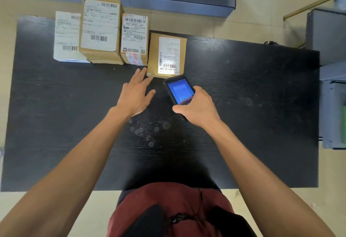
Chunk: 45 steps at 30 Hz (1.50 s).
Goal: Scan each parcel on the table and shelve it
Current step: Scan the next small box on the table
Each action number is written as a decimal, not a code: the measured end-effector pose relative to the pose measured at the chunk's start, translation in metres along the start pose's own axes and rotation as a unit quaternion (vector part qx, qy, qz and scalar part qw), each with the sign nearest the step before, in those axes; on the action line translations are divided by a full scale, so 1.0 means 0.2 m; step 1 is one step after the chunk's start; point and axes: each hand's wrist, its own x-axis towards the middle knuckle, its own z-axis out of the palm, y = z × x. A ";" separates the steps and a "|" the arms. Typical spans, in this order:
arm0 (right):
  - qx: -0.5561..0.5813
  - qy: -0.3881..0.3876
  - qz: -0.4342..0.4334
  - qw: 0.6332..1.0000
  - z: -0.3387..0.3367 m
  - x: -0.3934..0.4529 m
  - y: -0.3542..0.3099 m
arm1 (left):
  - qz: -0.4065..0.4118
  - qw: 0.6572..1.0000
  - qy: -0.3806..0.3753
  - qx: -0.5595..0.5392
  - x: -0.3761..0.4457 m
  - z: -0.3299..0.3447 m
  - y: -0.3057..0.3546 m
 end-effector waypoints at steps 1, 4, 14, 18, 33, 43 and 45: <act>0.001 0.000 0.001 1.000 0.00 0.00 0.00 | 0.002 1.000 0.001 -0.002 0.00 0.00 0.00; 0.006 0.000 0.006 1.000 -0.01 -0.01 -0.01 | 0.006 1.000 0.000 -0.007 0.00 0.00 0.00; 0.017 0.002 0.022 1.000 -0.06 -0.06 0.01 | 0.005 1.000 -0.007 -0.010 -0.01 0.00 0.01; 0.009 -0.004 0.023 1.000 -0.11 -0.10 0.01 | 0.003 1.000 -0.010 -0.011 -0.02 0.00 0.03; -0.036 -0.021 0.003 0.999 -0.18 -0.17 0.02 | 0.003 0.999 -0.013 -0.036 -0.04 0.02 0.05; -0.103 0.045 -0.002 0.994 0.08 0.01 0.29 | -0.016 0.998 -0.002 -0.060 -0.01 0.01 0.04; -0.103 0.057 0.001 0.993 0.16 0.03 0.34 | -0.019 0.998 -0.003 -0.065 -0.01 0.01 0.03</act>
